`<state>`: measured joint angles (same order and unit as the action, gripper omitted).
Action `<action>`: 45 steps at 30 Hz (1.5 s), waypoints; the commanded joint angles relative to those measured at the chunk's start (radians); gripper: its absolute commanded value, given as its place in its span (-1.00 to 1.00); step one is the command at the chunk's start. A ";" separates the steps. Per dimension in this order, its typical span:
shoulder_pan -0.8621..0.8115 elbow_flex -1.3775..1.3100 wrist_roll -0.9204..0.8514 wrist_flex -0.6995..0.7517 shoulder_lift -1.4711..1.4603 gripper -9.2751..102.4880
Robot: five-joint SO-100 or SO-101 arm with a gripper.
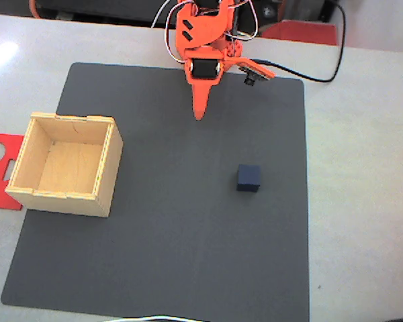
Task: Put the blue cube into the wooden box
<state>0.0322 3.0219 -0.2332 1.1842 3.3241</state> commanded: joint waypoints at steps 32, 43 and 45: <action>0.130 -0.087 0.058 -0.244 -0.114 -0.58; 0.160 -0.723 0.215 -0.382 -0.959 -0.55; 0.178 -0.816 0.256 -0.344 -1.058 -0.53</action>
<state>0.1933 2.3700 -0.0230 0.8084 2.3869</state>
